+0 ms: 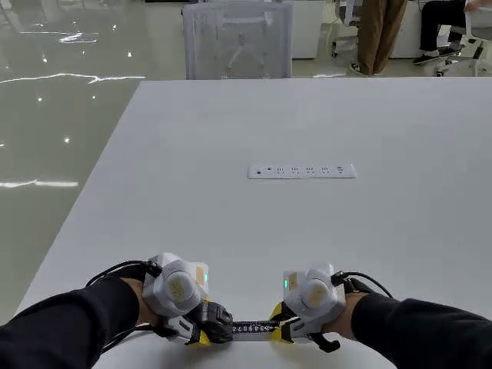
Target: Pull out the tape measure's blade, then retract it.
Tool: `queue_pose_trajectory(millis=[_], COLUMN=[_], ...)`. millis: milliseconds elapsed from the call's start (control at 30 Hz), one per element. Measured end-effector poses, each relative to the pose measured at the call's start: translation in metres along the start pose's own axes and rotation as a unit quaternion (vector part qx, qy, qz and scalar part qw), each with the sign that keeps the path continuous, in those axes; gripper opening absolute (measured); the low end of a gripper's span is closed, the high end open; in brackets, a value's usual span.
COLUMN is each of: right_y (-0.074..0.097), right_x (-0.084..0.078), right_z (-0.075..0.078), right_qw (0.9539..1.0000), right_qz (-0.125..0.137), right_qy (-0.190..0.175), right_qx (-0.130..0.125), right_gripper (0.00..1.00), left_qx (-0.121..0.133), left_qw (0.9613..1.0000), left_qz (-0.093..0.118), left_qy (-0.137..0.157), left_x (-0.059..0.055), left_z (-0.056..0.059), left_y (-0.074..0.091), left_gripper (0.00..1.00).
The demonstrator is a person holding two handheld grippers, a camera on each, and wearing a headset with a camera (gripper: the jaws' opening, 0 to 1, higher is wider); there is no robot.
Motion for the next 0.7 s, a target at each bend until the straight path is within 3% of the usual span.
queue_pose_trajectory(millis=[700], right_y=[0.02], right_x=[-0.027], right_z=[-0.007], right_qw=[0.9997], right_qz=[-0.009], right_qy=[-0.023], right_qx=[-0.008], right_gripper=[0.11], left_qx=[0.005], left_qw=[1.0], left_qz=[-0.007], left_qy=[-0.001], left_x=[0.001], left_z=[0.001], left_y=[0.0], left_gripper=[0.35])
Point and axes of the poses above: the centre of the closed fingertips' face, and the gripper's own axes: y roughly backward along the fingers, z roughly to its right, x roughly out of its top, the point moved 8 cm from there along y, roughly backward along the fingers, and after that the axes turned 15 degrees about x, right-handed, at the moved point
